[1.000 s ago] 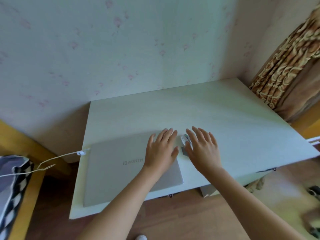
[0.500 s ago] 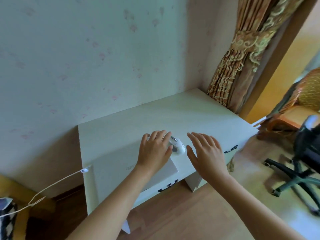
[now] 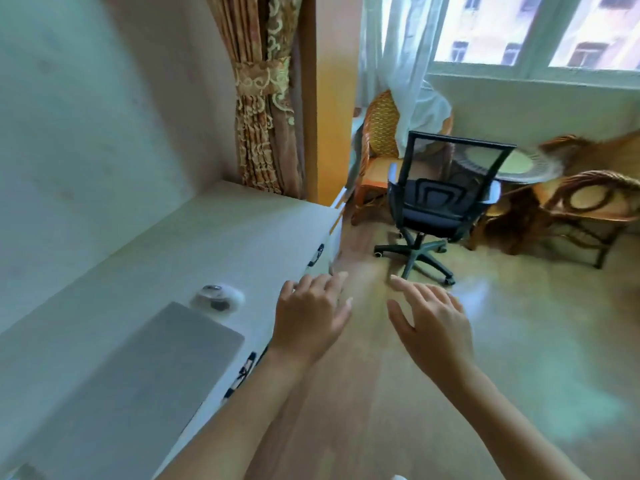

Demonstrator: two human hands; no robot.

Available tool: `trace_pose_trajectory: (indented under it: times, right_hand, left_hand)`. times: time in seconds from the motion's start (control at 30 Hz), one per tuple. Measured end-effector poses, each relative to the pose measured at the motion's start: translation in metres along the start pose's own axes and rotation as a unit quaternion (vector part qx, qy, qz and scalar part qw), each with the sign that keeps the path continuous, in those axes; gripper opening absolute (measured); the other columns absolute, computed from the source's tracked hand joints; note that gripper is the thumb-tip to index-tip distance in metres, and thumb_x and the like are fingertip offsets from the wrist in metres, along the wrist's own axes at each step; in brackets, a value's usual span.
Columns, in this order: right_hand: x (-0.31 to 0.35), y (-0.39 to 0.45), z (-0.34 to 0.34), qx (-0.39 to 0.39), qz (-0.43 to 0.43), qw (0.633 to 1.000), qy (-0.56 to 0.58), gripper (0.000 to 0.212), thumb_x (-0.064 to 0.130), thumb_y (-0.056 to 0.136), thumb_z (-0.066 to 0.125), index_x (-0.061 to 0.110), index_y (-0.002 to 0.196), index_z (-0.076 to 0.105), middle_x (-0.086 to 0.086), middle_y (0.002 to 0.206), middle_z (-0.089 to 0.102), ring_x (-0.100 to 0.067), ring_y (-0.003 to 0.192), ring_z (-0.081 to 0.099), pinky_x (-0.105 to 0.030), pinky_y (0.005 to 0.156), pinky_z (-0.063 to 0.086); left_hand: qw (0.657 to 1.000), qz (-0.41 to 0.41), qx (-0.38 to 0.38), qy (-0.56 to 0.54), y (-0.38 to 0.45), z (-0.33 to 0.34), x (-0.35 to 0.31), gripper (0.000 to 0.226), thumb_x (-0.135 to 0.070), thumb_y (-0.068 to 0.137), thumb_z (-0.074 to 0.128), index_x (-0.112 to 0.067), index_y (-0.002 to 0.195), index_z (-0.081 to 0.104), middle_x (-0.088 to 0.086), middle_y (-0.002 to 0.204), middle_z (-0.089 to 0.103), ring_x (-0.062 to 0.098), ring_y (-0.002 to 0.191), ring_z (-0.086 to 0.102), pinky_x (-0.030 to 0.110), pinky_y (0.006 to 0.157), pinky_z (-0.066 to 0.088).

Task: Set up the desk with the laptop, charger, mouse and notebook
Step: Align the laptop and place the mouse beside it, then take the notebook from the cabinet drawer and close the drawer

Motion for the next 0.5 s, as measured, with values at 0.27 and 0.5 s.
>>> trace_pose_trajectory:
  times: [0.27,0.5]
  right_hand:
    - [-0.165,-0.023,-0.082,-0.053,0.153,0.984,-0.072,0.04,0.04,0.083,0.05,0.02,0.114,0.065,0.002,0.097,0.073,-0.021,0.088,0.068,-0.032,0.073,0.051]
    - [-0.293,-0.059,-0.148,-0.096,0.239,0.964,-0.065,0.046,0.043,0.084,0.044,0.022,0.122,0.061,0.005,0.103,0.071,-0.017,0.094,0.066,-0.032,0.079,0.046]
  left_hand:
    - [0.984,0.144,0.003,-0.103,0.084,0.037,-0.179,0.041,-0.046,0.085,0.052,-0.026,0.118,0.064,-0.007,0.092,0.07,0.015,0.077,0.065,0.03,0.065,0.049]
    - [0.972,0.168,-0.009,-0.161,0.12,0.067,-0.313,0.037,-0.044,0.08,0.059,-0.026,0.111,0.068,-0.011,0.088,0.072,0.013,0.072,0.065,0.027,0.059,0.047]
Point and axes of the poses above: each hand's wrist, its own y-axis towards the middle knuckle, its own z-axis out of the palm, x = y × z, the point moved 6 cm from there along y, towards the middle knuckle
